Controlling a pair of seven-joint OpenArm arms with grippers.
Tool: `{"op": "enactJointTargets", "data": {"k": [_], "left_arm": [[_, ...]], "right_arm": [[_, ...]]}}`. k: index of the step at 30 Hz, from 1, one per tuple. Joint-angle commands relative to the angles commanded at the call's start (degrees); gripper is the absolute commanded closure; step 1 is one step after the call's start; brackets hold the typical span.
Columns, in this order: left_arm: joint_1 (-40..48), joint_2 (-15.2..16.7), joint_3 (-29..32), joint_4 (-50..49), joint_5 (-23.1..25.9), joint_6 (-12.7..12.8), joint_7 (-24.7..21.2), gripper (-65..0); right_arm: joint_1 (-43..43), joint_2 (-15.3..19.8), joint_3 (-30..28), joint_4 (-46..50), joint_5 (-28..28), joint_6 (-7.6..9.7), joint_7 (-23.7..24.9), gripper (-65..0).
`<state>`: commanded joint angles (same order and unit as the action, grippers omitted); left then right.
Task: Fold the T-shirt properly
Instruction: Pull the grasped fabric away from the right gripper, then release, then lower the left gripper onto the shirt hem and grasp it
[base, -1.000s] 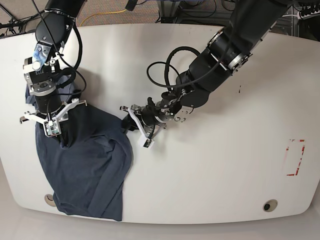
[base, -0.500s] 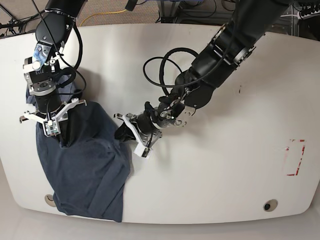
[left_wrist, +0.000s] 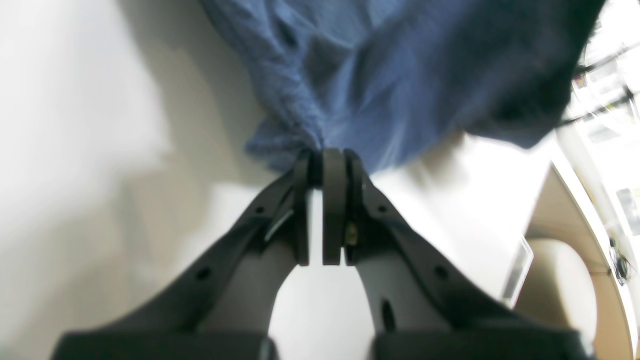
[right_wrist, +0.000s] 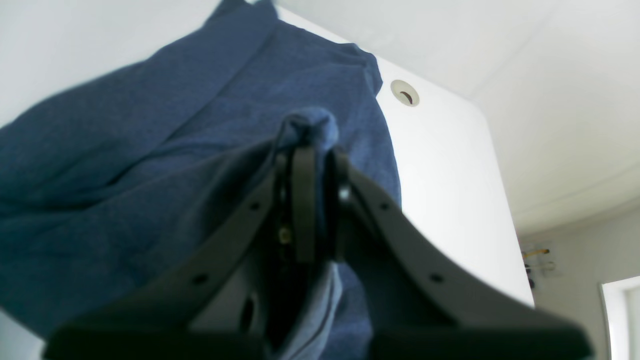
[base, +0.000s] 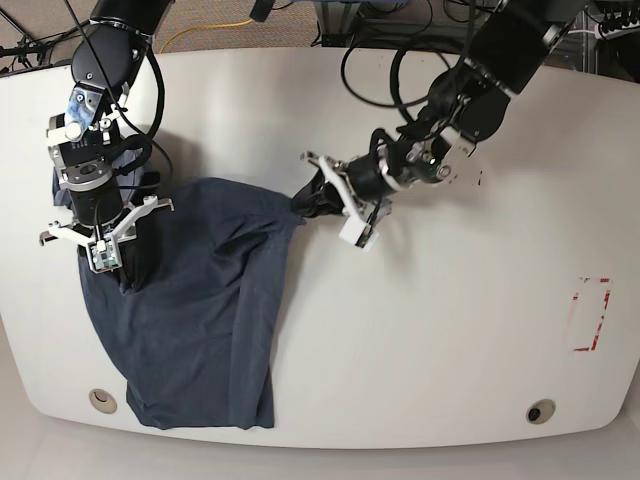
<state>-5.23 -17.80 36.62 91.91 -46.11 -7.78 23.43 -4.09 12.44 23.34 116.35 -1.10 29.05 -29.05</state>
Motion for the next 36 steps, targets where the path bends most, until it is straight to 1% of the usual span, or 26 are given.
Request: {"op": "enactJointTargets", "data": {"k": [2,4,5,7,9,13,15,17,18,19,20,22,23,26,27,31,34,36], "left_arm": [[4.0,-3.9,-0.3,5.5,0.1,0.0,0.0,0.0],[6.8,-6.4,-0.4,8.9,0.4,0.0,0.0,0.0],[8.5,-8.5,-0.4,11.2,0.4,0.0,0.0,0.0],[10.9,-10.7,-0.4,14.2,0.4,0.0,0.0,0.0],[13.7,-12.6,-0.5,17.2,0.4,0.0,0.0,0.0],[18.0,-14.9,-2.5,20.8,0.4,0.0,0.0,-0.4],[19.3,-15.6,-3.3,21.4,0.4,0.0,0.0,-0.6],[20.1,-16.1,-4.0,21.5,0.3,0.0,0.1,-2.2],[20.1,-16.1,-4.1,21.5,0.3,0.0,0.1,-4.3],[20.1,-16.1,-4.1,21.5,0.2,0.0,0.1,-10.1],[20.1,-16.1,-4.1,21.5,0.2,0.0,0.1,-14.6],[20.0,-16.2,-4.2,21.5,0.1,0.0,0.5,-27.6],[19.5,-16.5,-4.8,21.5,0.1,0.0,1.0,-35.7],[17.6,-16.6,-6.3,21.3,0.0,0.2,2.3,-47.9],[16.9,-16.5,-6.6,21.3,0.0,0.2,2.5,-48.9],[12.4,-16.4,-6.6,20.3,0.0,0.2,2.8,-49.0],[8.0,-16.2,-6.8,17.1,0.0,0.2,2.8,-49.0],[4.3,-14.2,-6.8,13.5,0.0,0.2,2.8,-49.0]], "right_arm": [[-0.1,-0.4,0.1,0.0,0.0,0.00,0.0,0.0],[-0.1,-1.0,0.4,0.0,-0.2,0.00,0.0,0.0],[-0.1,-1.1,0.4,0.0,-0.3,0.00,0.0,0.0],[-0.1,-1.1,0.3,0.0,-0.2,0.00,0.0,0.0],[-0.1,-1.1,0.2,0.0,-0.2,0.00,0.0,0.0],[-0.1,-1.1,0.1,0.0,0.0,0.00,0.0,0.0],[-0.1,-1.6,0.1,0.0,0.0,0.00,0.0,0.0],[-0.1,-1.8,0.2,0.0,-0.2,0.00,0.0,0.0],[-0.1,-1.8,0.1,0.0,-0.2,0.00,0.0,0.0],[-0.1,-1.8,0.1,0.0,0.0,0.00,0.0,0.0],[-0.1,-1.8,0.1,0.0,0.0,0.00,0.0,0.0],[-0.1,-1.9,0.1,0.0,0.0,0.00,0.0,0.0],[-0.1,-1.9,0.1,0.0,0.0,0.00,0.0,0.0],[0.0,-1.9,0.0,0.0,0.0,0.00,0.0,0.0],[0.0,-2.0,0.0,0.0,0.0,0.00,0.0,0.0],[0.0,-2.0,0.0,0.0,-0.2,0.00,0.0,0.0],[0.0,-2.0,0.1,0.0,-0.2,0.00,0.0,0.0],[0.0,-2.0,0.1,0.0,-0.2,0.00,0.0,0.0]]}}
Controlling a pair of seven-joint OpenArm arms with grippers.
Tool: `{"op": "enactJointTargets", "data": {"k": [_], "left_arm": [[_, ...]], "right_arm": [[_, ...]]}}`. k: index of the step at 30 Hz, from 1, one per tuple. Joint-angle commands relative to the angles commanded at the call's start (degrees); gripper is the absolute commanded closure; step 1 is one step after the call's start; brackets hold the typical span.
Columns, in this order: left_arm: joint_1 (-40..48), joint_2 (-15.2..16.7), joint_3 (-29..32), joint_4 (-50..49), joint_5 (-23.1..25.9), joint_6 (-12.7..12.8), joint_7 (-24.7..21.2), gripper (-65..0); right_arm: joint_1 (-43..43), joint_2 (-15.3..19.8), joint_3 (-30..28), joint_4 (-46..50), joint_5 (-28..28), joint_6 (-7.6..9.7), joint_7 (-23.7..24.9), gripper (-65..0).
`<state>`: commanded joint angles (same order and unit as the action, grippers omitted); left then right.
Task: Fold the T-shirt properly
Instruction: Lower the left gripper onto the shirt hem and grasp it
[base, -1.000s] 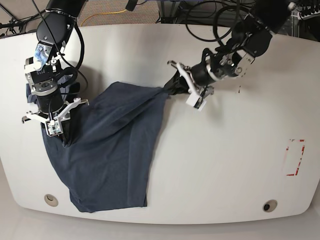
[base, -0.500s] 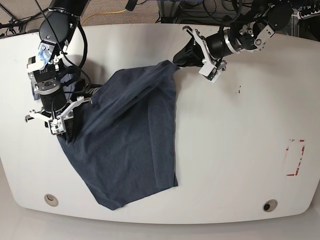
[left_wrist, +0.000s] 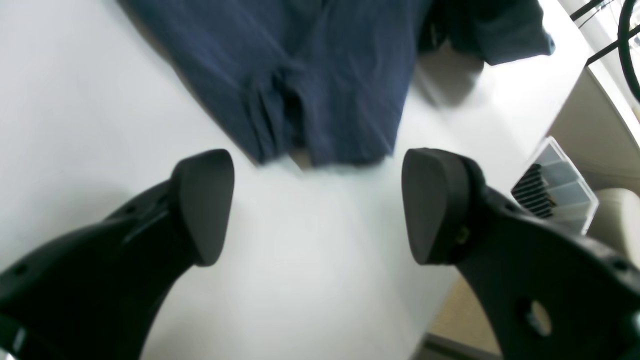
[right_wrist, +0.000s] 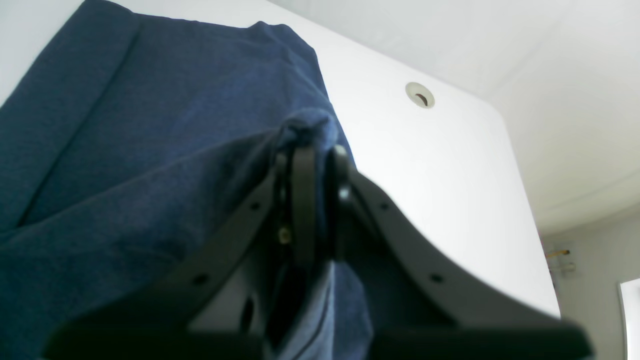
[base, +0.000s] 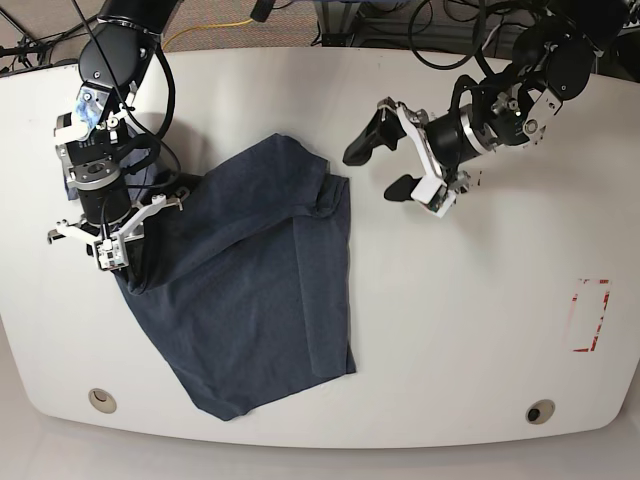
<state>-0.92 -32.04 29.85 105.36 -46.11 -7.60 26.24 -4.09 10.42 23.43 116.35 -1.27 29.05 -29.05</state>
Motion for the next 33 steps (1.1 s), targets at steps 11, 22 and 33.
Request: {"op": "enactJointTargets", "data": {"k": [11,22,33], "left_arm": [[-16.6,13.6,0.0,-22.9,0.4,0.0,0.0,-49.2],[-30.0,27.6,-0.1,-51.8,0.4,0.0,-0.4,-49.2],[-35.2,34.0,1.0,-69.5,1.6,-0.2,-6.8,-49.3]], "right_arm": [[-0.1,0.0,0.0,0.0,0.0,-0.09,0.0,0.0],[0.0,0.0,0.1,0.0,0.1,-0.26,0.0,0.0],[0.0,0.0,0.4,0.0,0.2,-0.26,0.0,0.0]]}}
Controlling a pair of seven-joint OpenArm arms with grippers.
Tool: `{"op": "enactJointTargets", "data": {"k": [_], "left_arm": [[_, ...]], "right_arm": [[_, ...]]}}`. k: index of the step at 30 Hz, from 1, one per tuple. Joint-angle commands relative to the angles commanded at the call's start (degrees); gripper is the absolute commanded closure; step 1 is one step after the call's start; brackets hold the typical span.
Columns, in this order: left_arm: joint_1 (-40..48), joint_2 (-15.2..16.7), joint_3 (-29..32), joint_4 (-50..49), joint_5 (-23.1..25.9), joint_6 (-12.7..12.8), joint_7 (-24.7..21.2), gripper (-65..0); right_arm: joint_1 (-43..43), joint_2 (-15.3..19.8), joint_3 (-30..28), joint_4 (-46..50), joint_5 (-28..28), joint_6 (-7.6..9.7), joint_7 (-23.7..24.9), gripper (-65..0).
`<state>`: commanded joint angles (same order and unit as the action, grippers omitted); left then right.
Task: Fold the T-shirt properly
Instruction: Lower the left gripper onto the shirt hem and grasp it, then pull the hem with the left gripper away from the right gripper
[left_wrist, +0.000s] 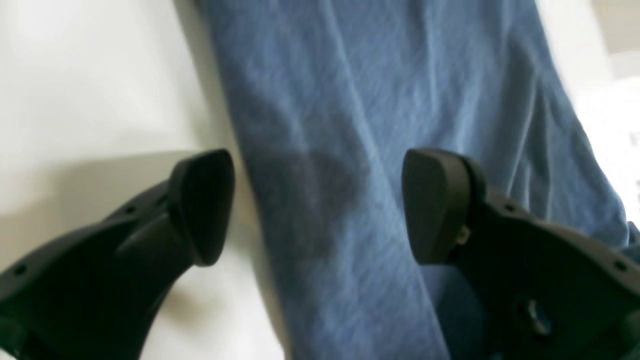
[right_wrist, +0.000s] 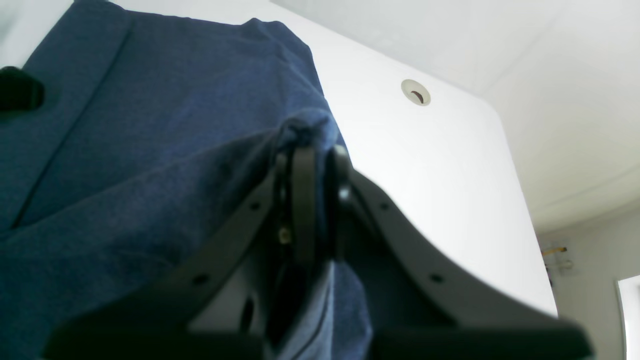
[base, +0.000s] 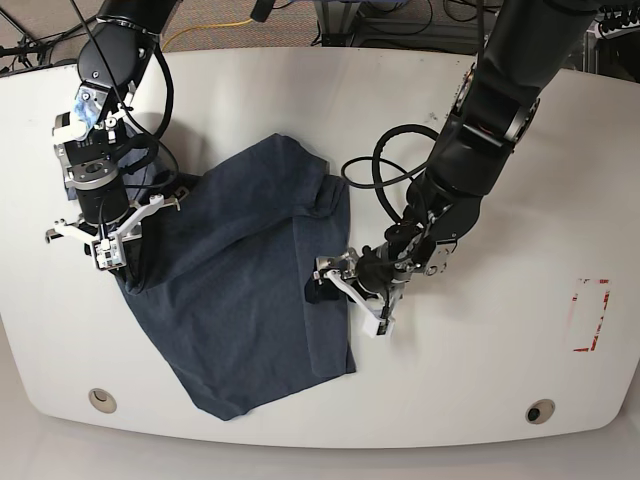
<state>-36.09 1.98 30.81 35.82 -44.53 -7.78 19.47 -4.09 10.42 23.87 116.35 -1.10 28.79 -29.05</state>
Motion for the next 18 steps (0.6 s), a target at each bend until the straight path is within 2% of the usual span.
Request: {"op": "enactJointTargets", "data": {"k": [4,5,7,10,12,15,18], "left_arm": [[-0.1,1.3,2.3,-0.4,2.3,0.0,0.0,-48.8],[-0.1,1.9,2.4,-0.3,2.5,0.0,0.1,-46.3],[0.0,2.1,2.4,-0.3,2.5,0.0,0.1,-36.4],[0.1,1.7,1.4,-0.3,2.1,0.2,-0.5,-10.4],[0.1,0.4,-0.3,-0.1,2.1,0.3,-0.8,0.0],[2.1,-1.8,-4.4,2.6,2.1,0.3,1.2,0.0],[6.7,-5.5,-9.7,11.7,2.1,0.3,4.7,-0.7]], "right_arm": [[0.0,0.0,0.0,0.0,0.0,0.00,0.0,0.0],[0.0,0.0,0.0,0.0,0.0,-0.09,0.0,0.0],[0.0,0.0,0.0,0.0,0.0,-0.18,0.0,0.0],[0.0,0.0,0.0,0.0,0.0,-0.18,0.0,0.0],[0.0,0.0,0.0,0.0,0.0,-0.18,0.0,0.0],[0.0,0.0,0.0,0.0,0.0,-0.18,0.0,0.0],[-0.1,0.0,0.0,0.0,0.0,-0.18,0.0,0.0]]}}
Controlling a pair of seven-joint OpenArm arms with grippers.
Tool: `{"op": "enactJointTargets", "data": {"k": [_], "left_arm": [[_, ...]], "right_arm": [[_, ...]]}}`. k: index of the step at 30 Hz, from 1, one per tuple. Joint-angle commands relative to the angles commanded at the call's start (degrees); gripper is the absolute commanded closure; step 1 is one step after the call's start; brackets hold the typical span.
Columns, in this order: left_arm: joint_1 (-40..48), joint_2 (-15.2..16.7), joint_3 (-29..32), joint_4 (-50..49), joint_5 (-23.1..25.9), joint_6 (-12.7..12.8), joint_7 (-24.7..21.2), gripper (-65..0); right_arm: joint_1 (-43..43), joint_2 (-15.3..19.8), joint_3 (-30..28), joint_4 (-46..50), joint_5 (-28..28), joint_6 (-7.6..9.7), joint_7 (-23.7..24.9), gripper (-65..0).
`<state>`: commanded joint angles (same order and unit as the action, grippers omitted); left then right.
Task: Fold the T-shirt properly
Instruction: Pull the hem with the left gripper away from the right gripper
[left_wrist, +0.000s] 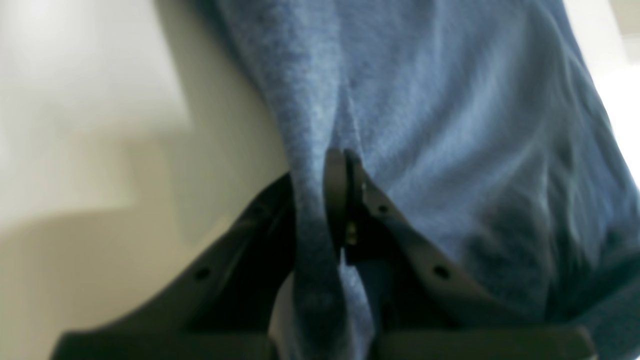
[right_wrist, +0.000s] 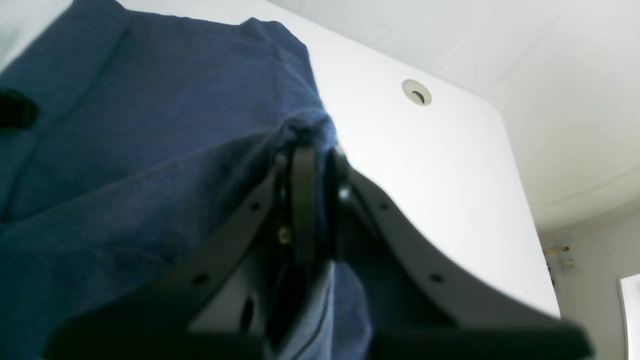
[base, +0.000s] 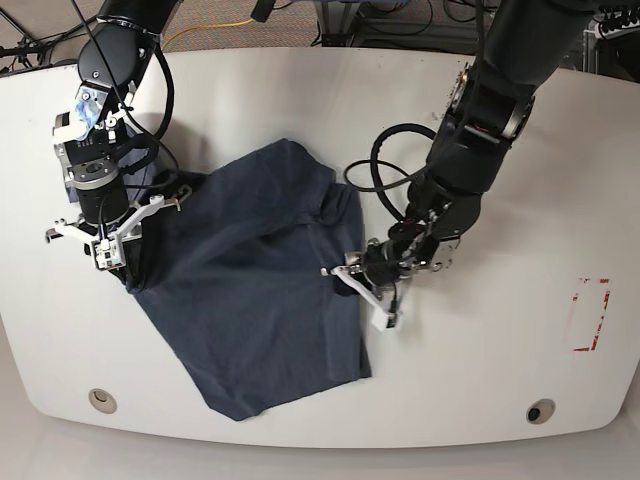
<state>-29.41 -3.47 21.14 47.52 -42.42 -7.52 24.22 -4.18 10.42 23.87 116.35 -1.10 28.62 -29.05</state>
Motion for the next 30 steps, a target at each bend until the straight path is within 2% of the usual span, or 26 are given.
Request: {"op": "enactJointTargets", "data": {"k": [8,11,14,19,24,25,27,30], "left_arm": [[15.3,-8.1,-12.3,28.4,-0.1,0.0,11.5,-1.0],[20.7,-10.0,-15.2,35.2,-0.1,-0.1,15.2,-1.0],[27.8,-13.0,-18.8,42.6,-0.6,-0.3,18.1,-1.0],[40.0,-17.8,-23.0,51.5,-4.5,-0.3,18.5,-1.0],[49.4,-20.5,-24.3,57.7,-6.9,-0.4,18.5,-1.4],[50.1,-20.8,-24.3,58.1,-6.9,-0.4,18.5,-2.2],[51.5,-21.5,-24.3,59.1,-6.9,-0.4,18.6,-9.2],[53.2,-21.4,-25.1,60.7,-6.9,-0.4,18.6,-24.4]], "right_arm": [[0.0,0.0,-0.1,0.0,0.1,0.09,0.0,0.0],[0.0,-0.1,-0.4,0.0,0.1,0.09,0.0,0.0],[0.2,-1.7,-0.4,-0.1,-0.2,0.35,0.0,0.0],[0.1,-2.3,-0.4,-0.1,-0.1,0.35,0.0,0.0],[0.0,-3.1,-0.5,-0.1,0.2,0.44,0.0,0.0],[0.0,-3.4,-0.5,-0.2,0.0,0.44,0.0,0.0],[0.1,-4.1,-0.5,-0.3,-0.2,0.44,0.0,0.0],[0.1,-4.3,-0.5,-0.4,0.1,0.44,0.0,0.0]]}}
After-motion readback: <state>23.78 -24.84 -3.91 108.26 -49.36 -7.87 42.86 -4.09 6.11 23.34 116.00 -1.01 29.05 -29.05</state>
